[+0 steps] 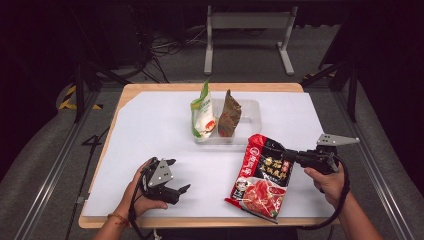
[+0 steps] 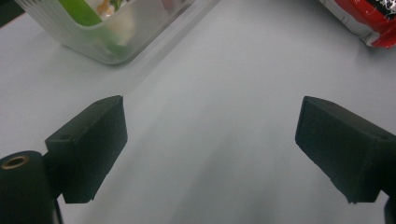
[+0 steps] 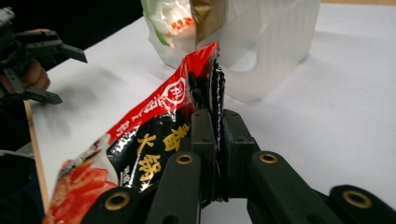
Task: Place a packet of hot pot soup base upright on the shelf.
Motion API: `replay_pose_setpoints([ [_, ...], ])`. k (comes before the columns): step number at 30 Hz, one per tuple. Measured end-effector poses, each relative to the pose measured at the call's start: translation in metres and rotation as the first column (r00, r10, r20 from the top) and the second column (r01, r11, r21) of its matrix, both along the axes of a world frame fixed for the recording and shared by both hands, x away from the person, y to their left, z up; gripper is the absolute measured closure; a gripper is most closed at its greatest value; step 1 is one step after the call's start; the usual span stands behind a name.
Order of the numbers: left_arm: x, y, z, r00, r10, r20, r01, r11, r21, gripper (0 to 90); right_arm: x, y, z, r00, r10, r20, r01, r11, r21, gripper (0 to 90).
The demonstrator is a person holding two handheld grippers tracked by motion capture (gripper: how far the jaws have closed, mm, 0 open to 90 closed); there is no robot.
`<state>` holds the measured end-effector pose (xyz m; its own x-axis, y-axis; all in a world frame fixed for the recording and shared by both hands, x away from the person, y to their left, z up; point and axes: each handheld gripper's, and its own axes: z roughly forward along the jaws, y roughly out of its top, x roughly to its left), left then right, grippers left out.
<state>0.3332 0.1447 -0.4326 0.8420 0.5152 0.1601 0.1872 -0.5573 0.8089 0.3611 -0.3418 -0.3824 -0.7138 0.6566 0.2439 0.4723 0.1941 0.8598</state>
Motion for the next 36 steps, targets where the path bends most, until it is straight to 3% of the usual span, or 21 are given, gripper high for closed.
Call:
replay_pose_setpoints([
  [13,0.003,0.007,0.0,0.9999,0.01,-0.005,-0.01,0.9997,-0.022,9.7,-0.029,0.01,0.042,0.9922,-0.011,0.124,0.013,1.0,-0.015,86.5],
  [24,0.002,0.01,0.0,0.9998,0.017,-0.006,-0.017,0.9995,-0.025,9.7,-0.043,0.009,0.061,0.9815,-0.024,0.19,0.03,0.999,-0.027,86.8],
  [36,0.001,0.011,-0.001,0.9997,0.024,-0.006,-0.025,0.9995,-0.018,9.6,-0.047,0.014,0.078,0.9679,-0.036,0.249,0.05,0.997,-0.05,87.1],
])
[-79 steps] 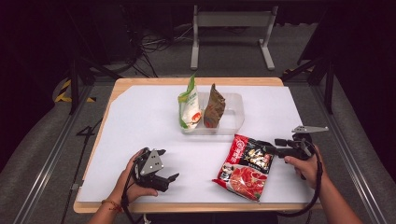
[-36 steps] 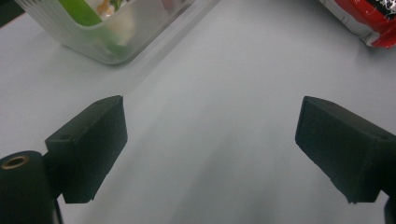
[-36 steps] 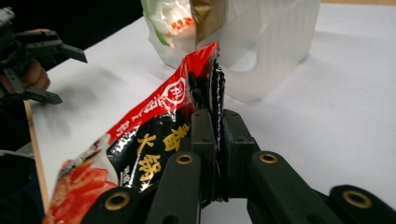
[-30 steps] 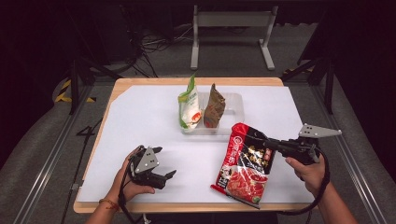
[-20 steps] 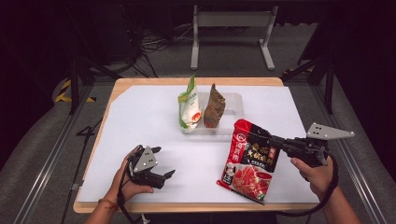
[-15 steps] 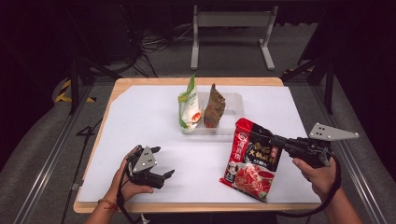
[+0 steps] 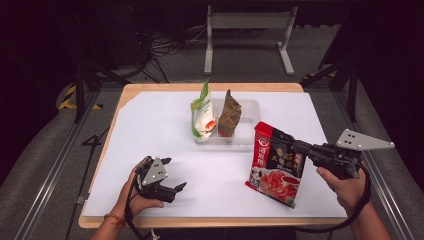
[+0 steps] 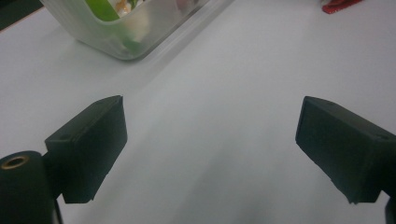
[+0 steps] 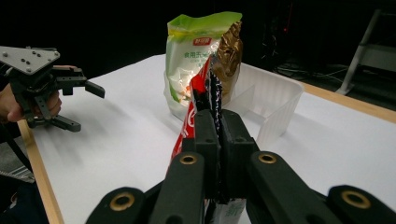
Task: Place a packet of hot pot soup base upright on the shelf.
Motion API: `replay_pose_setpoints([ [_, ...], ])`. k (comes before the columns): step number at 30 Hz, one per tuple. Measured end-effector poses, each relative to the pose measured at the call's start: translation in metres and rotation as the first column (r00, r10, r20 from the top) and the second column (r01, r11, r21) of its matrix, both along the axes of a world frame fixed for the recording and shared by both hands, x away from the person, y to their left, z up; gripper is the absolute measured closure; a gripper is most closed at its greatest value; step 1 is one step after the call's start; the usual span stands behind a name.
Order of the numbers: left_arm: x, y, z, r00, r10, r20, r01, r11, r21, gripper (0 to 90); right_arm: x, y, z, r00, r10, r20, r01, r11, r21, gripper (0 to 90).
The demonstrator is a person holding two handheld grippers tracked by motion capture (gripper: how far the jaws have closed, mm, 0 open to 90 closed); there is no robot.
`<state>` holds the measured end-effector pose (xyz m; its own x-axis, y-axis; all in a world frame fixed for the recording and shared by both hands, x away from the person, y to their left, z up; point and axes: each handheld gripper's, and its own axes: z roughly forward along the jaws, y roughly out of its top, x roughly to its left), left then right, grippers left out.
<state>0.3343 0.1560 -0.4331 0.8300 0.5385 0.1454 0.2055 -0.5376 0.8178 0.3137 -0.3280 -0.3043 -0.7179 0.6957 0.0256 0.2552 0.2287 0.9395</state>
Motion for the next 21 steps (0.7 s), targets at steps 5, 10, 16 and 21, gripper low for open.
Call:
replay_pose_setpoints([
  [5,0.0,0.002,0.001,0.9999,0.013,0.004,-0.012,0.9999,-0.008,9.6,0.003,-0.001,0.003,0.9996,-0.024,0.018,0.024,1.0,0.0,87.2],
  [10,-0.001,0.0,0.002,0.9999,0.013,0.007,-0.013,0.9999,-0.003,9.6,0.002,0.0,0.006,0.999,-0.031,0.032,0.031,0.999,-0.007,87.2],
  [16,-0.003,-0.001,0.004,0.9999,0.012,0.01,-0.012,0.9999,-0.003,9.6,-0.001,0.0,0.013,0.9972,-0.047,0.058,0.048,0.999,-0.011,87.4],
  [21,-0.002,-0.001,0.003,0.9999,0.011,0.008,-0.011,0.9999,0.0,9.6,0.001,0.0,0.021,0.9951,-0.067,0.072,0.068,0.998,-0.007,87.4],
])
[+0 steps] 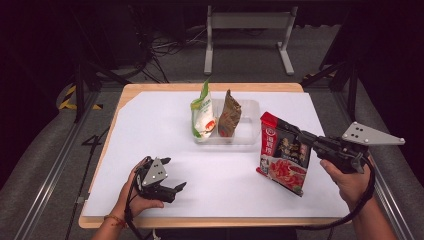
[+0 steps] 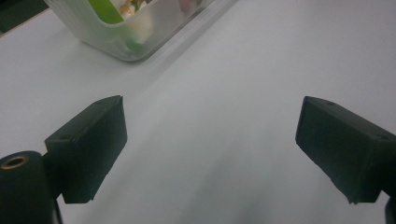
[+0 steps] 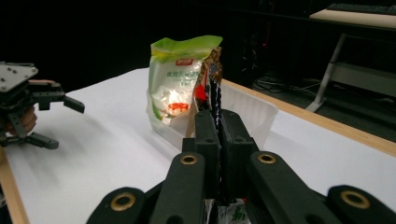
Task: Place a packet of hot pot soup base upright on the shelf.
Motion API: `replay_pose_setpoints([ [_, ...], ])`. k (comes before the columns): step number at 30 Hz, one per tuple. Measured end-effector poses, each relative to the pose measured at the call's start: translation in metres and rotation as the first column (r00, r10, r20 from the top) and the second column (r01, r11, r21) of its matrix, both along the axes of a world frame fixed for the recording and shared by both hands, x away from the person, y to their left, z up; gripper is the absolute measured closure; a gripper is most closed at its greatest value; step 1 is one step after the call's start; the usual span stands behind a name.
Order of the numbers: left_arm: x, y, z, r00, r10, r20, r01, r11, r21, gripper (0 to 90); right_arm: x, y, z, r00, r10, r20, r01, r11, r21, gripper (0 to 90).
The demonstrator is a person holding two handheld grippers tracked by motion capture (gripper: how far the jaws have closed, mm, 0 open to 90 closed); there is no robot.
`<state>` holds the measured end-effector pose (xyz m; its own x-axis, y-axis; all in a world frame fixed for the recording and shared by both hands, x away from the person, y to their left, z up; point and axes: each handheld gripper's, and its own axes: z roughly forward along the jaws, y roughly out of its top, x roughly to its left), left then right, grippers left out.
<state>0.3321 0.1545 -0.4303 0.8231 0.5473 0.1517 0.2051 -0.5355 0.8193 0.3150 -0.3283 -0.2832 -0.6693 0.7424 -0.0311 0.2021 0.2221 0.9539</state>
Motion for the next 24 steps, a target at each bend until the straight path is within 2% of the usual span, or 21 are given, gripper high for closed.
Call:
replay_pose_setpoints([
  [7,0.0,0.001,0.001,1.0,0.003,0.001,-0.003,1.0,-0.006,9.6,0.009,0.001,0.009,0.9994,-0.034,0.011,0.034,0.999,0.035,87.5],
  [13,0.0,0.001,0.001,1.0,0.001,0.002,-0.001,1.0,-0.007,9.6,0.015,0.008,0.018,0.9983,-0.049,0.03,0.048,0.998,0.036,87.5],
  [14,0.0,0.001,0.001,1.0,0.0,0.0,0.0,1.0,-0.005,9.6,0.019,0.011,0.024,0.9982,-0.051,0.032,0.05,0.997,0.051,87.6],
  [24,0.0,0.002,0.002,1.0,0.001,0.007,-0.001,0.9999,-0.014,9.4,0.042,0.029,0.043,0.9956,-0.077,0.053,0.075,0.996,0.054,87.6],
])
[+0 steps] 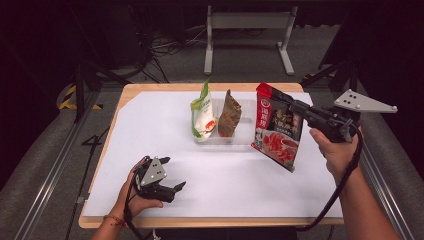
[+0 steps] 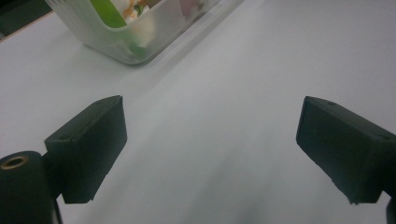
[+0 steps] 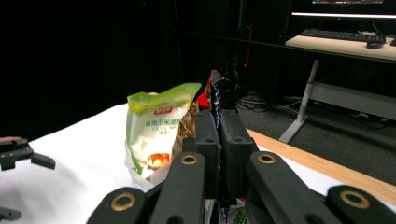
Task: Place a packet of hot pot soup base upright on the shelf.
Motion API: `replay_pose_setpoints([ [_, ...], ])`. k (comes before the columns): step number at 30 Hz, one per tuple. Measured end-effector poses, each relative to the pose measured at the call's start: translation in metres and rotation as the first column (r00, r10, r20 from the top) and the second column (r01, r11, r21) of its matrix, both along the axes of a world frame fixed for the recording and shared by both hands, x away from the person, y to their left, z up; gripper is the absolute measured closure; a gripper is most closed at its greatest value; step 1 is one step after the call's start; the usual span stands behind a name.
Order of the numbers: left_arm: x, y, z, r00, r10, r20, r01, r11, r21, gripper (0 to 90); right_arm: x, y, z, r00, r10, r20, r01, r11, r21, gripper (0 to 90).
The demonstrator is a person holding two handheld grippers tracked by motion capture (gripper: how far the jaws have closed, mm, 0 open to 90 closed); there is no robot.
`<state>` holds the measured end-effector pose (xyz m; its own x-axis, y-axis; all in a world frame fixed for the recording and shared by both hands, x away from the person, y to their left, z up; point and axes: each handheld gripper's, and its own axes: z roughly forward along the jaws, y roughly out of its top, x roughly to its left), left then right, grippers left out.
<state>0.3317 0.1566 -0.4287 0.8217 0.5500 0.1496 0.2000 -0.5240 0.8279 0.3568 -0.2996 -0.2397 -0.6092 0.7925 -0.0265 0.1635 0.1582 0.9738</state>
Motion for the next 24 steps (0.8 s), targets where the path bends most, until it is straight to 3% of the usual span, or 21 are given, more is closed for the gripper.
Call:
replay_pose_setpoints([
  [15,-0.001,0.0,-0.001,1.0,-0.008,-0.001,0.008,1.0,0.002,9.3,0.049,0.018,0.014,0.997,-0.073,-0.026,0.073,0.997,0.017,87.6],
  [17,-0.001,0.0,-0.001,0.9999,-0.01,-0.001,0.01,1.0,0.0,9.3,0.049,0.023,0.018,0.9968,-0.078,-0.016,0.078,0.997,-0.004,87.7],
  [24,-0.001,0.0,-0.001,0.9999,-0.012,-0.003,0.012,0.9999,-0.003,9.4,0.049,0.029,0.033,0.9972,-0.074,0.005,0.074,0.997,0.001,87.7],
])
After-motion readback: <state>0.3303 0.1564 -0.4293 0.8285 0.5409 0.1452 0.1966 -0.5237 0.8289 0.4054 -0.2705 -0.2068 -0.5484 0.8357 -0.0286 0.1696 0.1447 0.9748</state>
